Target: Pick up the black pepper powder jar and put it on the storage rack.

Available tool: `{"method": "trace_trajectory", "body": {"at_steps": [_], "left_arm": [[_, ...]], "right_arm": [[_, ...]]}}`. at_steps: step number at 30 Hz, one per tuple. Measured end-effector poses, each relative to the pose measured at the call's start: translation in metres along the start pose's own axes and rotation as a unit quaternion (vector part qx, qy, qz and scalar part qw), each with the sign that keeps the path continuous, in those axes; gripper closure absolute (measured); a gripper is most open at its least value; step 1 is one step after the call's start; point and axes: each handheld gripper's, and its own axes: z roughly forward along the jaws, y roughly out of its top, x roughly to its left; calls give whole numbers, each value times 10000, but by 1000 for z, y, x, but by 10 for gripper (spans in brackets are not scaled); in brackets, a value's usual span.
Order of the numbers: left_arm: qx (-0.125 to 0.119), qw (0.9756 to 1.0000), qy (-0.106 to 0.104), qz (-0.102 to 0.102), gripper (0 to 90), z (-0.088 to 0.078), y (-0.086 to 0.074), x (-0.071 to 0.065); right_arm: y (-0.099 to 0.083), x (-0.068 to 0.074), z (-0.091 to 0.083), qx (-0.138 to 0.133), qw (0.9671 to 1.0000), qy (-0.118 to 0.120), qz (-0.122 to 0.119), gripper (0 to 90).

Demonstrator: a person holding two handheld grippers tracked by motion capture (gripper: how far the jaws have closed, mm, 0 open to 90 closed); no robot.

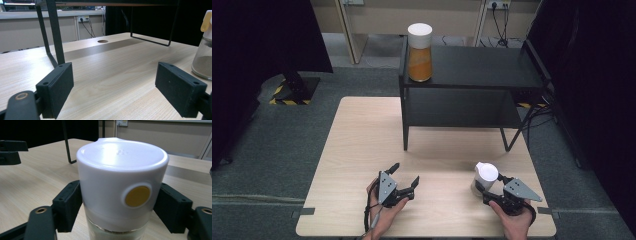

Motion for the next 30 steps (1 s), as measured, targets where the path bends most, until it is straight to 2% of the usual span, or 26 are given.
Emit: {"method": "trace_trajectory", "body": {"at_steps": [8, 13, 16, 20, 30], "left_arm": [[-1, 10000, 1, 6, 145, 0, 0, 0], [-2, 10000, -1, -21, 146, 0, 0, 0], [-4, 10000, 5, -22, 145, 0, 0, 0], [-1, 10000, 13, 37, 146, 0, 0, -1], [0, 10000, 21, 33, 146, 0, 0, -1]], "right_arm": [[6, 2, 0, 82, 9999, -48, -62, 300], [7, -1, 0, 35, 9998, 16, 192, 303], [10, 4, -1, 24, 9999, -58, 130, 303], [15, 7, -5, -98, 9998, -158, 115, 303], [37, 12, -20, -511, 9976, -469, -37, 303]]}}
